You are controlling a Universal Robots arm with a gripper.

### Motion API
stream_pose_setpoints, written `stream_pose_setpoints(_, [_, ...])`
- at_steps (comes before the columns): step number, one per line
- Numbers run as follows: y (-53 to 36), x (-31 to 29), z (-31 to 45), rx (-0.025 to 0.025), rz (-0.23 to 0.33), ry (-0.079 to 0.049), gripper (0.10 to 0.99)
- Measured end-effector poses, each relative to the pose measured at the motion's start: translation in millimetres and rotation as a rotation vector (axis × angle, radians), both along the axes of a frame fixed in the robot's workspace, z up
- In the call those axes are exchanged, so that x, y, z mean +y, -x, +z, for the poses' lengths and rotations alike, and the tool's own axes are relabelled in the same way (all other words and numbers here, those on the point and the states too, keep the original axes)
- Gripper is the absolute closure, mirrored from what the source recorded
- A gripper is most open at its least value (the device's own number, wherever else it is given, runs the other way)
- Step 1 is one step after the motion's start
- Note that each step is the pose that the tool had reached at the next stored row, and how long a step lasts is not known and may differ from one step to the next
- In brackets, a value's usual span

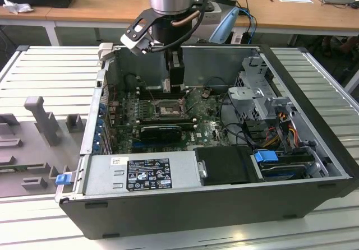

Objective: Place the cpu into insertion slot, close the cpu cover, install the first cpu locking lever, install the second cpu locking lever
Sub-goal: 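Place the cpu into insertion slot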

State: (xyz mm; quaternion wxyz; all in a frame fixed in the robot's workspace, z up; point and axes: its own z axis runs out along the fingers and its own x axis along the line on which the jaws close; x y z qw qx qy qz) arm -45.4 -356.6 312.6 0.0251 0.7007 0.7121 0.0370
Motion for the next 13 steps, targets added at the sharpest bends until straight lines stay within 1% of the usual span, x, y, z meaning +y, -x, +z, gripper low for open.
stream_pose_setpoints(4, [0.4,0.6,-8.0,0.0,-0.012,0.0,0.557])
stream_pose_setpoints(6, [0.5,0.6,-14.5,0.0001,-0.013,0.0,0.557])
stream_pose_setpoints(8, [0.5,0.6,-18.4,0.0001,-0.013,0.0,0.557])
stream_pose_setpoints(10, [0.5,1.1,-26.1,0.0,-0.013,0.0,0.557])
stream_pose_setpoints(11, [0.5,1.2,-28.8,0.0,-0.013,0.0,0.557])
stream_pose_setpoints(13, [0.5,1.1,-31.7,-0.0014,-0.013,0.0,0.557])
